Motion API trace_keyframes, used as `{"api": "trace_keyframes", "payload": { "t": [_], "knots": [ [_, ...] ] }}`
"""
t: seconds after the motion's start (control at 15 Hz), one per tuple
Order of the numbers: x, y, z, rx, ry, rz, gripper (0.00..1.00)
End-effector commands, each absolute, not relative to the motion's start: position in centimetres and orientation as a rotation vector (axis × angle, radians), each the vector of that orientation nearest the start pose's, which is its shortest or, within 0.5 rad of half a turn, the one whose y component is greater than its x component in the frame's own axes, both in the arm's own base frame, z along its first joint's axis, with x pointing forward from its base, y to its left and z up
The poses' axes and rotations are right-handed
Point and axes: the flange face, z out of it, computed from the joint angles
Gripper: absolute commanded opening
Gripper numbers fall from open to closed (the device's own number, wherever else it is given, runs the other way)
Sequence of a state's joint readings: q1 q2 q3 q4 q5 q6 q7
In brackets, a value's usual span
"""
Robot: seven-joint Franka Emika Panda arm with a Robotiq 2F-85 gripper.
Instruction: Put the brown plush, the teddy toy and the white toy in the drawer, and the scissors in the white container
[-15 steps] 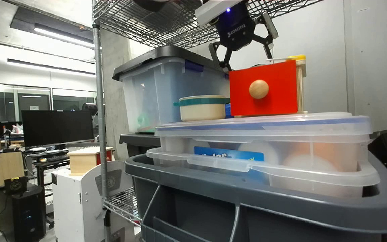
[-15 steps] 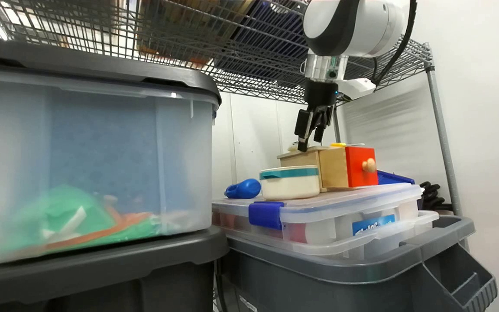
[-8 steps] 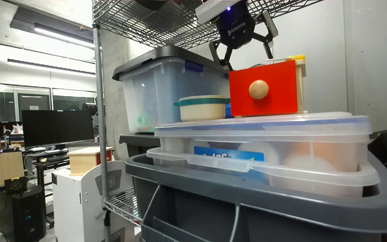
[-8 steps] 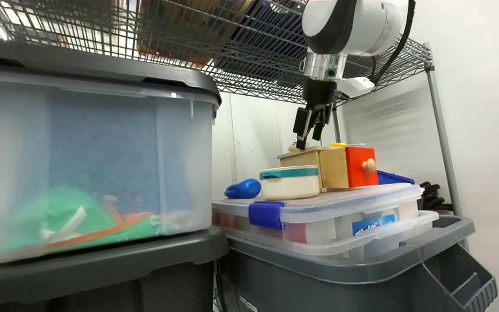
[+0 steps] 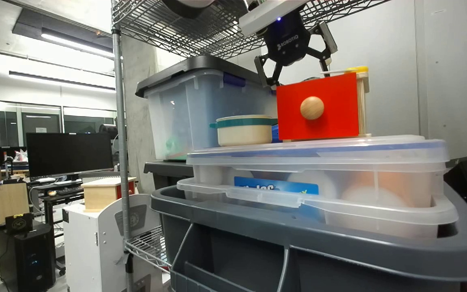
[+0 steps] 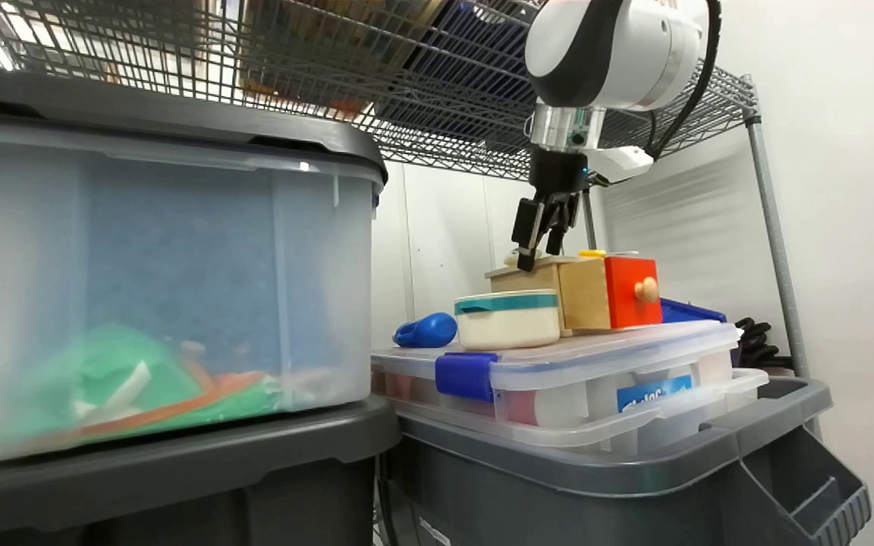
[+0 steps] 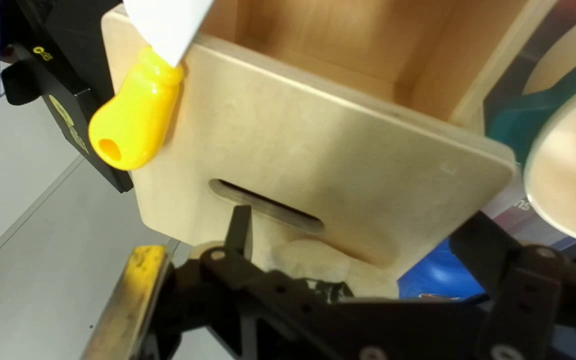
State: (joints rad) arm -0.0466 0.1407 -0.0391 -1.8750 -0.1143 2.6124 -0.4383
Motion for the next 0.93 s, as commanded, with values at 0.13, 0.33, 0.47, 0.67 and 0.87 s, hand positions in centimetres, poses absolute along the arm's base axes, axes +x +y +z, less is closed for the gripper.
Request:
{"api": "trace_keyframes", "payload": {
  "t": [0.13, 0.33, 0.47, 0.67, 0.87],
  "knots": [
    [65.00, -5.53, 50.66, -3.151, -0.714, -0.952, 1.00],
    [65.16, -5.53, 50.84, -3.150, -0.716, -0.958, 1.00],
    [65.23, -5.53, 50.94, -3.150, -0.717, -0.961, 1.00],
    [65.27, -5.47, 51.17, -3.148, -0.719, -0.968, 1.00],
    [65.33, -5.43, 51.38, -3.147, -0.720, -0.975, 1.00]
  ]
}}
